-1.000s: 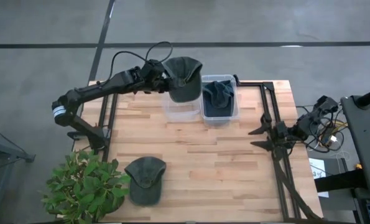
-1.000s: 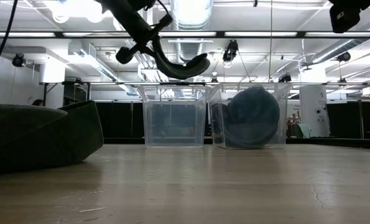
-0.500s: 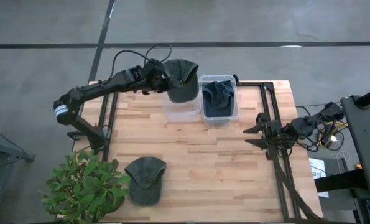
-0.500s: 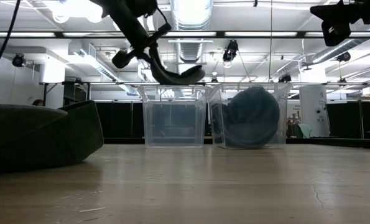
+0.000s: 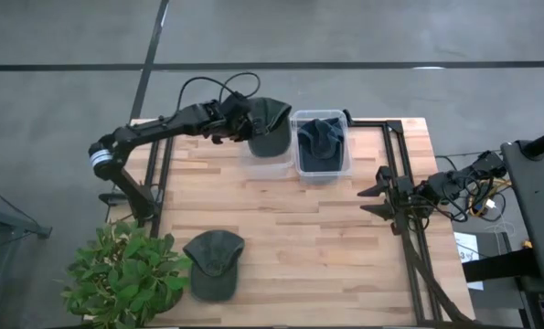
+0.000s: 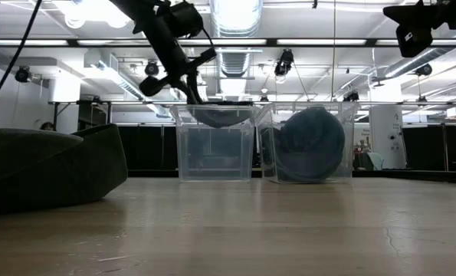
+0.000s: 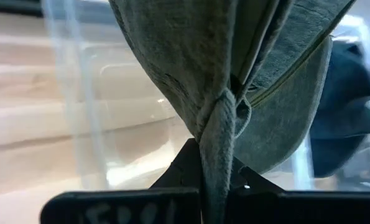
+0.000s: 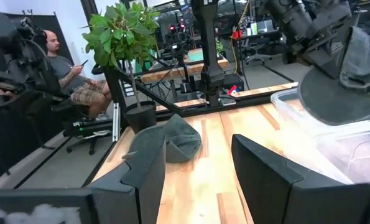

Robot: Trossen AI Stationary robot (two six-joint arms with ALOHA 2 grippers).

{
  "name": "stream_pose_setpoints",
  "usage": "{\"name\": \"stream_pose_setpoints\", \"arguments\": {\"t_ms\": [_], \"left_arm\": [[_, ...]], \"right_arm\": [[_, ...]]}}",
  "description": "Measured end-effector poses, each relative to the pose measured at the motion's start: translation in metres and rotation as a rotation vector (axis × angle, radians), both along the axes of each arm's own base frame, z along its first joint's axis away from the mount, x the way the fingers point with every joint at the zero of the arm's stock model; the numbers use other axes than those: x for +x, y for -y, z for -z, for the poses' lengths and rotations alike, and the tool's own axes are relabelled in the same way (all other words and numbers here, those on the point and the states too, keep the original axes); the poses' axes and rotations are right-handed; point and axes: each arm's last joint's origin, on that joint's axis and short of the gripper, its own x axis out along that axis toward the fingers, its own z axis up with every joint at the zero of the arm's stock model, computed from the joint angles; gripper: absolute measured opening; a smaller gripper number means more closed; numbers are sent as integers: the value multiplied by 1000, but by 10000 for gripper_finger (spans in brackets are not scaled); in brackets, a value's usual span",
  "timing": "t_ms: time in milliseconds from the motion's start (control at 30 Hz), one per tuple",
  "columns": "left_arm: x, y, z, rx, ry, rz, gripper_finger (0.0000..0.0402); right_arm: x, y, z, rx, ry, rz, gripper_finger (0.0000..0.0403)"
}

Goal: Pick & Place hat
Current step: Put the right dark gray cap into the left transparent bin

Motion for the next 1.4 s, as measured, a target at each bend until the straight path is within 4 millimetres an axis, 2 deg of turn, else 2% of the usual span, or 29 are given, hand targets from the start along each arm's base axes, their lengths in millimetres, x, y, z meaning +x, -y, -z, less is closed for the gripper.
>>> {"name": "stream_pose_setpoints", "arguments": {"t_ms": [200, 433, 633, 933, 1400], "left_arm": [[-6, 3, 5, -53, -69, 6, 5], [-3, 2, 4, -37, -37, 2, 25], [-1, 1, 6, -38, -46, 4, 25], [8, -3, 24, -68, -93, 2, 26], [10, -3, 27, -54, -109, 31, 28]], "right_arm": [[0, 0, 0, 4, 0, 0, 176], [0, 0, 0, 7, 1, 0, 180], [0, 0, -1, 8, 2, 0, 176], [0, 0, -1, 20, 2, 0, 178], [0, 0, -1, 25, 0, 1, 176]]}}
